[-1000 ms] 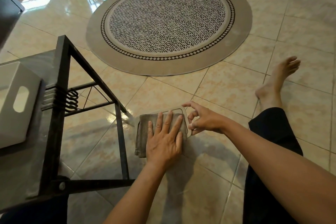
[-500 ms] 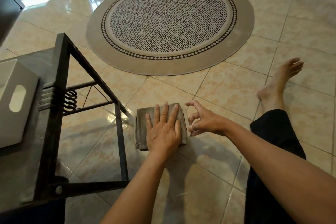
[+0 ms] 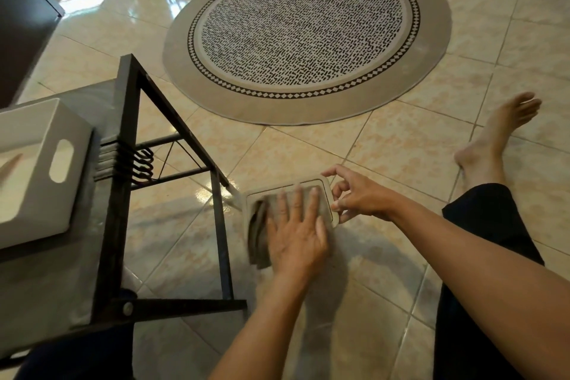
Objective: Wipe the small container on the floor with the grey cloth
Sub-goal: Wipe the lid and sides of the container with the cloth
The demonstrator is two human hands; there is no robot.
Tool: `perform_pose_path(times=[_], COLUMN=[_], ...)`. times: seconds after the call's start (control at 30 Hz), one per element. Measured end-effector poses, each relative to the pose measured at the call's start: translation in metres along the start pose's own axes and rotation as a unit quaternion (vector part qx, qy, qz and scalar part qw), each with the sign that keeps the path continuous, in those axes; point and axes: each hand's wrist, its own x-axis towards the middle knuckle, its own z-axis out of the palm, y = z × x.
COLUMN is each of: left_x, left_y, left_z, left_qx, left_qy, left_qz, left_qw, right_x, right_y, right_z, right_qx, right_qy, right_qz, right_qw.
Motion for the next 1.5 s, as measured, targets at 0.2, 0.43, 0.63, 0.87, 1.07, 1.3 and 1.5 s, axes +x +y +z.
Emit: perform_pose_path(times=[0.2,0.43,0.63,0.87,1.07,1.3,1.5], left_x=[0.037,0.022,0.028,0.036,0.016,0.017,0.028], left_y=[-0.037,0.009,-0.023,0.008,-0.002,-0.037,-0.045], left_z=[-0.020,0.003,-0.009,-0.010,-0.011,-0.021,-0.037], left_qx=[-0.022,0.004,-0.011,0.047,-0.012,-0.015,-0.026], left_qy=[-0.002,0.001,0.012,-0.019,0.034,-0.045,-0.035], left_qz=[-0.076,0.014,-0.065,0.096,-0.030,0.081,0.086], left_qw=[0.997,1.000,0.998,0.994,0.999,0.996,0.995], right_x=[-0.002,-0.002,-0.010,-0.022,-0.042,-0.014,0.007], right_y=[-0.002,-0.004,-0.005,0.005,0.025,-0.004,-0.017], right_z=[0.000,0.002,0.008,0.020,0.064,0.013,0.010], right_qx=[-0.005,0.007,0.016,0.090,0.158,-0.129,-0.148], right_qy=[0.017,0.003,0.036,0.094,0.202,0.234,0.096], right_qz=[0.006,0.005,0.004,0.009,0.060,0.021,-0.001], right_qw=[1.000,1.000,0.999,0.991,0.965,0.963,0.984])
